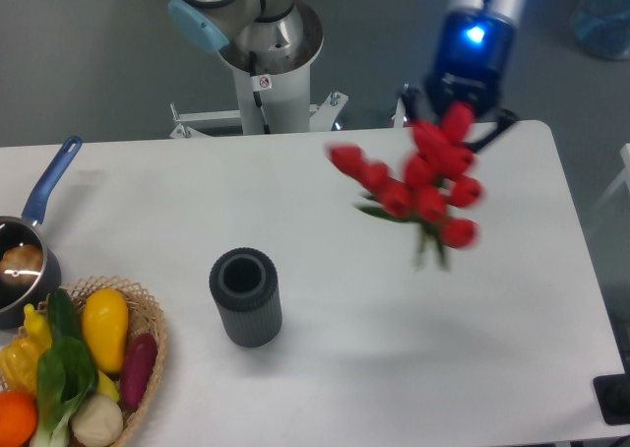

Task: Pick up the flowers from the vase
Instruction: 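Carry the tulip bunch up and away from the empty vase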

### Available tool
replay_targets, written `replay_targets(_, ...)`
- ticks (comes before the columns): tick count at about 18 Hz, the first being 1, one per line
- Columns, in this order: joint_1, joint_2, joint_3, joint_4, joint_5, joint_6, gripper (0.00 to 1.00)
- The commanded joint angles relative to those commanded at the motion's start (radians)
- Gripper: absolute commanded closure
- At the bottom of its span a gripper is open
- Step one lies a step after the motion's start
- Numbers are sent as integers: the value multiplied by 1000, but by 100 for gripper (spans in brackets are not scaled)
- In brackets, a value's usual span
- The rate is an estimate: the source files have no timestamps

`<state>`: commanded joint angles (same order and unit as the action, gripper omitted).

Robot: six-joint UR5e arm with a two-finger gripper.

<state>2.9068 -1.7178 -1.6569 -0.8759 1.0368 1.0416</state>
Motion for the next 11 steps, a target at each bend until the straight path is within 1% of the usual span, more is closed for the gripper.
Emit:
replay_targets(1,-1,-26,14,-9,30,6,100)
replay_targets(3,-14,-75,61,-24,156,46,100)
replay_targets(4,-38,-101,87,-47,226,57,100)
replay_targets(6,-93,-141,143,-118,325,78,100)
replay_targets(8,-110,-170,195,-197,367,112,100)
replay_targets(9,-115,-180,212,-222,370,118,100)
replay_targets(11,-117,-187,213,-235,390,132,100)
